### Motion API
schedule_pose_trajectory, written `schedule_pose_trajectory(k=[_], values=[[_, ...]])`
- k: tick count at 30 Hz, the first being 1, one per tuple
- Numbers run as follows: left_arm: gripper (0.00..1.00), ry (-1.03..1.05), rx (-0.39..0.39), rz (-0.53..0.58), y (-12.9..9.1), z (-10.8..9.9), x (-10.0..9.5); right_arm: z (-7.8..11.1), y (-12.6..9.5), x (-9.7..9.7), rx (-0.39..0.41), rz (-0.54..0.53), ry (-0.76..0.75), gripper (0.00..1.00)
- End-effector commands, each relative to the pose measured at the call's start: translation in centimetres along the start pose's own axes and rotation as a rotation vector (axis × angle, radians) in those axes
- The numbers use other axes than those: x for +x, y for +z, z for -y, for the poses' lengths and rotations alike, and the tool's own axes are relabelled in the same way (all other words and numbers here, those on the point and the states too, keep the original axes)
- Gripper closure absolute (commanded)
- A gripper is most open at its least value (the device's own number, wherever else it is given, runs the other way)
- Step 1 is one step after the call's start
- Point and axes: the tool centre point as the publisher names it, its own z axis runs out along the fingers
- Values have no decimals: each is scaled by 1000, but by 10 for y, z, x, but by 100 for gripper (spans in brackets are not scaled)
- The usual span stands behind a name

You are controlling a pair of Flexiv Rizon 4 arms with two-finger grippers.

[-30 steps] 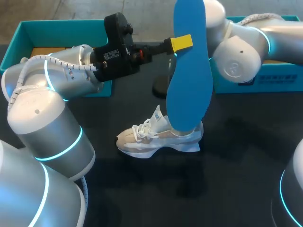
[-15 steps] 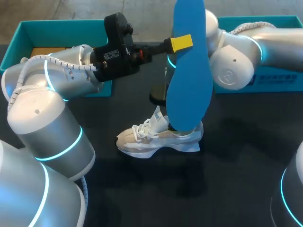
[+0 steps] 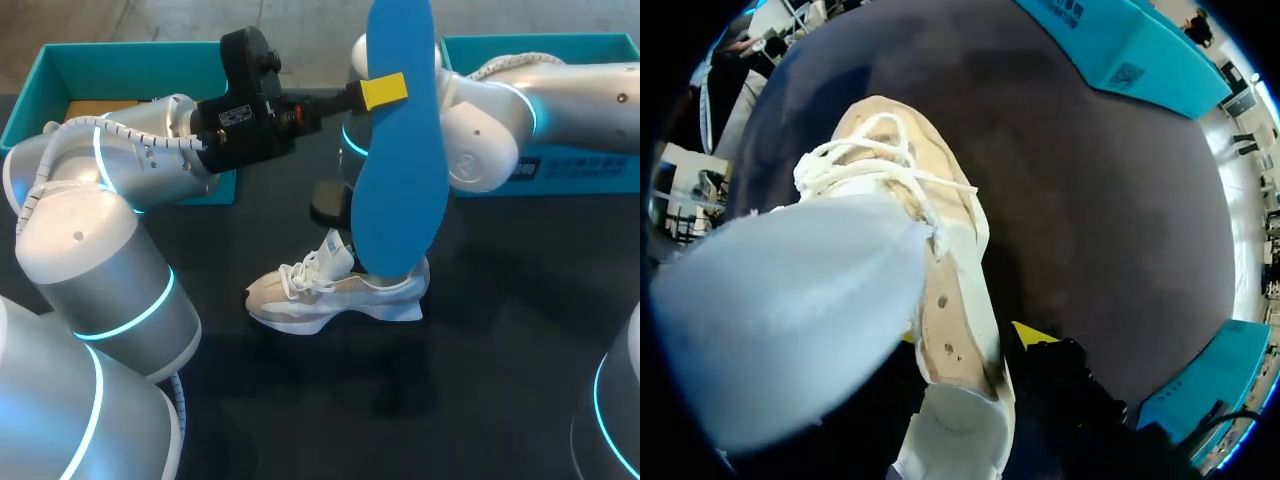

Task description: Take the shoe out of the shoebox, open the shoe tongue, remove and reinsert the insole, then place the shoe into the shoebox

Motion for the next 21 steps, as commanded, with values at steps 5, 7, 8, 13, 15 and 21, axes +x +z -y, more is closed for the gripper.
schedule_pose_trajectory(k=[5, 7, 8, 13, 15, 21], values=[[100, 1, 5, 0, 1, -1, 0, 0, 8, 1, 1, -17, 14, 100], [100, 1, 5, 0, 1, -1, 0, 1, 6, 2, 1, -20, 18, 100], [100, 1, 5, 0, 1, -1, 0, 2, 5, 3, 1, -25, 23, 100], [100, 1, 5, 0, 1, -1, 0, 12, -5, 6, -9, -65, 76, 100], [100, 1, 5, 0, 1, -1, 0, 16, -11, 6, -11, -76, 112, 100], [100, 1, 5, 0, 1, -1, 0, 28, -23, 3, -46, -106, 253, 100]])
